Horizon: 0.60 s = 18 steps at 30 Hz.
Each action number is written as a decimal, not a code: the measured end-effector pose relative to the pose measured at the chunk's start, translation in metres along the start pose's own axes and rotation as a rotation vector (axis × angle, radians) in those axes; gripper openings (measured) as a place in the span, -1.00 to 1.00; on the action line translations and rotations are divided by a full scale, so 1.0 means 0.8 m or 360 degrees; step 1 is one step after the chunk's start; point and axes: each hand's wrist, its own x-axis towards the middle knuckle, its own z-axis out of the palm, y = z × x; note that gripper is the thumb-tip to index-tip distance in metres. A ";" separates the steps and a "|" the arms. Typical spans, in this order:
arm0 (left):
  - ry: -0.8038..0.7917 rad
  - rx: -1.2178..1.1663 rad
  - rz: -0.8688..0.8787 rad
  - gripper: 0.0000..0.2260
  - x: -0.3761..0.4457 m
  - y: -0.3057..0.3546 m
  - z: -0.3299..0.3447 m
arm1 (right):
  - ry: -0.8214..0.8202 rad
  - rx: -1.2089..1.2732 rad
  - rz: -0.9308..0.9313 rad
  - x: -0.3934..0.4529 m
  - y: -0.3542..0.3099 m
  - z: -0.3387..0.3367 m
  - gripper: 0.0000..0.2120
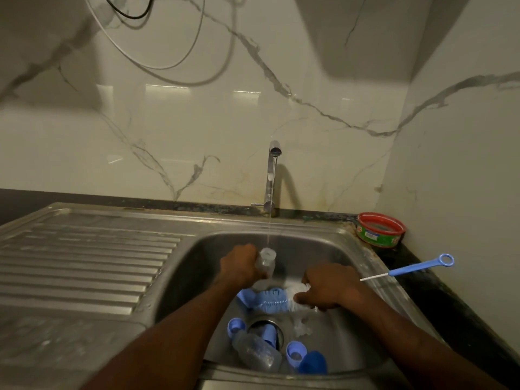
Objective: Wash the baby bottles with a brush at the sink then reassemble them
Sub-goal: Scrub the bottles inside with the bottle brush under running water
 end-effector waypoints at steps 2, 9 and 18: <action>0.0089 -0.0093 -0.0004 -0.70 0.002 -0.001 -0.001 | -0.0018 0.0014 0.0000 0.002 0.001 0.001 -0.64; 0.0055 -0.0189 0.0003 -0.66 -0.006 0.005 -0.006 | -0.0014 0.0030 -0.0006 0.004 0.005 0.004 -0.63; 0.0094 -0.0300 -0.0052 -0.62 -0.001 0.006 -0.008 | -0.0038 0.0073 0.0015 0.003 0.007 0.004 -0.59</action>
